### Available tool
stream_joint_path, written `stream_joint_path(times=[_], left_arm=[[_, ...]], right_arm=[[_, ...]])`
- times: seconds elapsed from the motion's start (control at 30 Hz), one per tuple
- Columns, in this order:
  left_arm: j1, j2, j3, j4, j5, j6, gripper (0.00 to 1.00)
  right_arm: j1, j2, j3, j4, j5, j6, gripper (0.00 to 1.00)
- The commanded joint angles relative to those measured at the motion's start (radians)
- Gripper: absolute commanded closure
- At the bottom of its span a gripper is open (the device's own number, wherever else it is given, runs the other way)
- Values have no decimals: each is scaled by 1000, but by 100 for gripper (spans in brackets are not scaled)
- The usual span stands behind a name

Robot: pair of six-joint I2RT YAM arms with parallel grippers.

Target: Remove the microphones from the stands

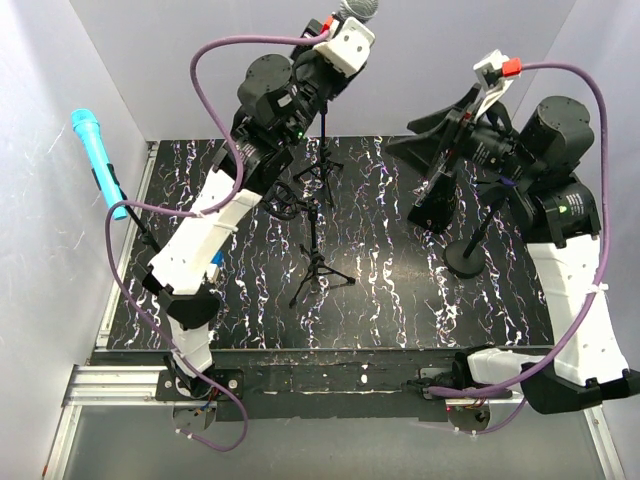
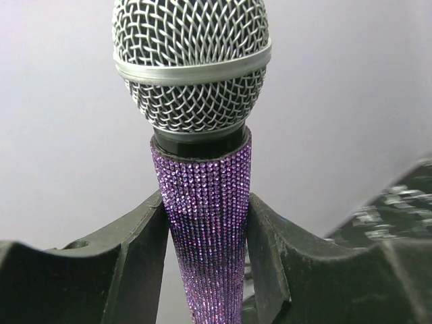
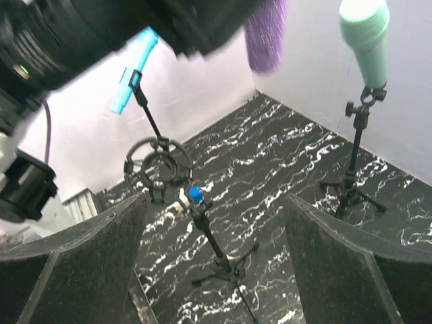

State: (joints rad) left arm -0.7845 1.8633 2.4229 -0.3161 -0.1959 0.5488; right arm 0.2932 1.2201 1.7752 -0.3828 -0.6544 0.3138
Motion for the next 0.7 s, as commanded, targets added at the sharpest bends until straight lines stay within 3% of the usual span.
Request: stream_joint_path(times=[0.0,0.07,0.13,0.23,0.33,0.53,0.67], left_arm=[[20,-127,-16,77,-292,394,100],[72,-180,-76,-7,-356,386,100],[184,-207,-61,-183,-367,204,100],[402,-185,33,-561,-301,-51,100],[471,-228,-86,-782,-213,-192,100],[514,-473,-638,-788,-56,-386,100],[564,-516,-774,-825,30,-504,100]], right_arm=[[1,-43,-60,-39,-50,-119,12],[0,-68,-80,-68,-65,-174,12],[1,-88,-103,-90,-76,-212,13],[3,-102,-132,-148,-100,-295,16],[3,-108,-145,-162,-102,-311,16],[6,-96,-148,-174,-128,-311,18],[7,-97,-166,-179,-131,-311,18]])
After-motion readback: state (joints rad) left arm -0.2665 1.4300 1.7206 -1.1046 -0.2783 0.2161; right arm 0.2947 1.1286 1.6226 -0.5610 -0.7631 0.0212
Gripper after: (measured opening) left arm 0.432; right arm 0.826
